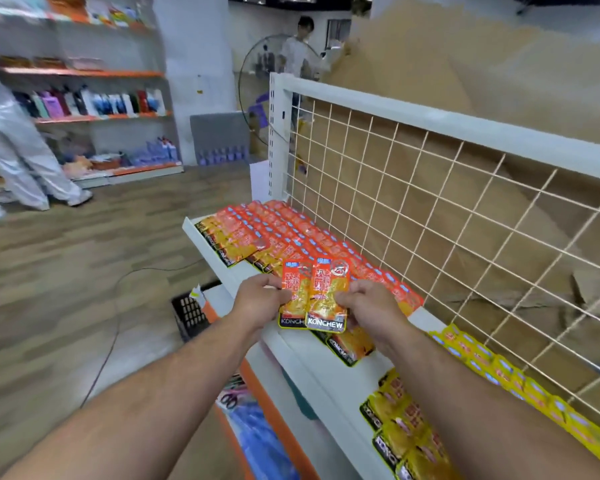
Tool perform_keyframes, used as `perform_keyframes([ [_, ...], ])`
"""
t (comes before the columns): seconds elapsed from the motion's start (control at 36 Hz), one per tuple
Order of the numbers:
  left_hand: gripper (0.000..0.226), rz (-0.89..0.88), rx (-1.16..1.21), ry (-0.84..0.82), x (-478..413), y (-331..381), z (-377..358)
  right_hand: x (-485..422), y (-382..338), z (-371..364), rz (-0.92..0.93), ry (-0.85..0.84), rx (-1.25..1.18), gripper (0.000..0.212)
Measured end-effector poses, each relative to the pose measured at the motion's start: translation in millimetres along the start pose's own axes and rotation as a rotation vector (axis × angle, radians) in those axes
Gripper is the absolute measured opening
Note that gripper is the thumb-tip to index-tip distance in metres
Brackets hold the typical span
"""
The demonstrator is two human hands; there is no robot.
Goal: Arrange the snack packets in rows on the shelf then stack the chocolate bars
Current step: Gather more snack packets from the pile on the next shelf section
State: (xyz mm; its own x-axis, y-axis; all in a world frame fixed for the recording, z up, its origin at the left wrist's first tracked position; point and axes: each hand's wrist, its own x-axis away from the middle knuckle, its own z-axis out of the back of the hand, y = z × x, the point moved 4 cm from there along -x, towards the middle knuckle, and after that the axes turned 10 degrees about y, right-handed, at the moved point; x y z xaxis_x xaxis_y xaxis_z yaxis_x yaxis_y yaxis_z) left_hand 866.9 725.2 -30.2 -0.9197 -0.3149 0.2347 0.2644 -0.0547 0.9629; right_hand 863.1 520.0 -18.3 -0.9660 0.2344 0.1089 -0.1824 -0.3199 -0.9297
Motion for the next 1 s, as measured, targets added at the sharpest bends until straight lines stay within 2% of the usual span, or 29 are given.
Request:
perform_keyframes([
  [0.11, 0.015, -0.030, -0.030, -0.013, -35.4, 4.1, 4.2, -23.1, -6.9, -18.3, 0.018, 0.058, 0.017, 0.038],
  [0.36, 0.022, -0.123, -0.127, -0.146, -131.8, 11.4, 16.7, -66.5, -24.6, -71.0, -0.038, 0.225, 0.021, 0.044],
  [0.53, 0.023, -0.206, -0.274, -0.274, -198.4, 21.7, 27.6, -80.6, -36.9, -119.7, -0.076, 0.308, 0.009, 0.045],
  [0.64, 0.014, -0.294, -0.445, -0.350, -227.7, 27.6, 34.6, -87.9, -41.4, -143.7, -0.129, 0.372, -0.011, 0.042],
  [0.72, 0.012, -0.436, -0.624, -0.412, -242.9, 30.5, 38.8, -87.6, -43.1, -158.8, -0.167, 0.422, -0.030, 0.040],
  [0.81, 0.015, -0.500, -0.695, -0.460, -253.7, 28.3, 41.9, -88.1, -40.4, -170.0, -0.193, 0.457, -0.025, 0.038],
  [0.92, 0.012, -0.651, -0.798, -0.456, -259.8, 26.4, 45.1, -85.7, -37.2, -177.7, -0.265, 0.496, -0.082, 0.038],
  [1.0, 0.019, -0.758, -0.819, -0.430, -260.1, 29.0, 46.8, -81.7, -38.8, -180.5, -0.287, 0.528, -0.080, 0.038],
])
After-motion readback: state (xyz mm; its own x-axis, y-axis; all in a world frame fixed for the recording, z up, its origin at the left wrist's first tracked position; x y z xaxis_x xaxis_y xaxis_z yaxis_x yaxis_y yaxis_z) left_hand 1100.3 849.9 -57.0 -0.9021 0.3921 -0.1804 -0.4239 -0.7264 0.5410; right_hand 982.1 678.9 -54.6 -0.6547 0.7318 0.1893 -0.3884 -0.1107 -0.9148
